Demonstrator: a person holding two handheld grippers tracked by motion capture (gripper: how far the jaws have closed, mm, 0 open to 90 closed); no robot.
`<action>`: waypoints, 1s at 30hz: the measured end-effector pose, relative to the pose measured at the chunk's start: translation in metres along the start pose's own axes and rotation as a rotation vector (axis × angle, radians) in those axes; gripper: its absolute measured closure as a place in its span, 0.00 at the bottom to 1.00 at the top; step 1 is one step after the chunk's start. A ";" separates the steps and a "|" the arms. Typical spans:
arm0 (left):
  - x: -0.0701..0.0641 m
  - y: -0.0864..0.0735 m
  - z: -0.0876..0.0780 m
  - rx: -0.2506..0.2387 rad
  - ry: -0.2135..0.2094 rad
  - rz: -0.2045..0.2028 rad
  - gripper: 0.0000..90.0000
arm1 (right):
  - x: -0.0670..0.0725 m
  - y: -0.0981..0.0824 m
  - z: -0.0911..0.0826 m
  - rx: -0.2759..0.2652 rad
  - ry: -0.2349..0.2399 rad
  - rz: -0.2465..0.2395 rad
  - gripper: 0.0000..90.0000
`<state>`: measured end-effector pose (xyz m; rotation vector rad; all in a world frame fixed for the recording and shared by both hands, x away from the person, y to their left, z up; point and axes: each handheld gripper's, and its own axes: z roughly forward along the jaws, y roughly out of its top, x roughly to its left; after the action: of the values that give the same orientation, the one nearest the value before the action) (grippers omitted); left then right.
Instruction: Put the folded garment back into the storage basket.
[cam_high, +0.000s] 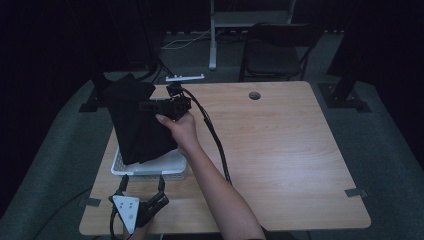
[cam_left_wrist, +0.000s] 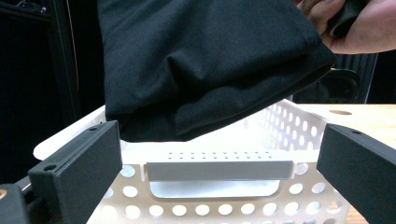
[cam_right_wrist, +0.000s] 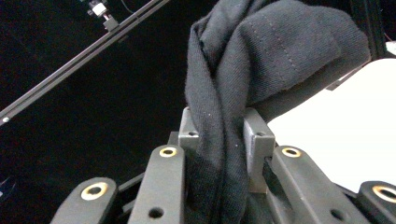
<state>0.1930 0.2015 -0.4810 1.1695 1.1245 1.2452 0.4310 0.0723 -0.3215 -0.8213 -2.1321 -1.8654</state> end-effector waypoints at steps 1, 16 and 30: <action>0.000 0.000 0.000 0.000 0.000 0.000 0.01 | -0.001 0.000 -0.001 -0.001 -0.002 0.001 0.83; 0.000 0.000 0.000 -0.001 -0.002 0.001 0.01 | -0.012 -0.010 0.000 -0.030 -0.023 0.034 0.83; 0.000 0.000 0.000 -0.001 -0.003 0.001 0.01 | -0.021 -0.022 0.009 -0.016 -0.058 0.059 0.83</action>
<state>0.1928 0.2017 -0.4811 1.1709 1.1212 1.2443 0.4391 0.0735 -0.3522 -0.9429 -2.1050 -1.8541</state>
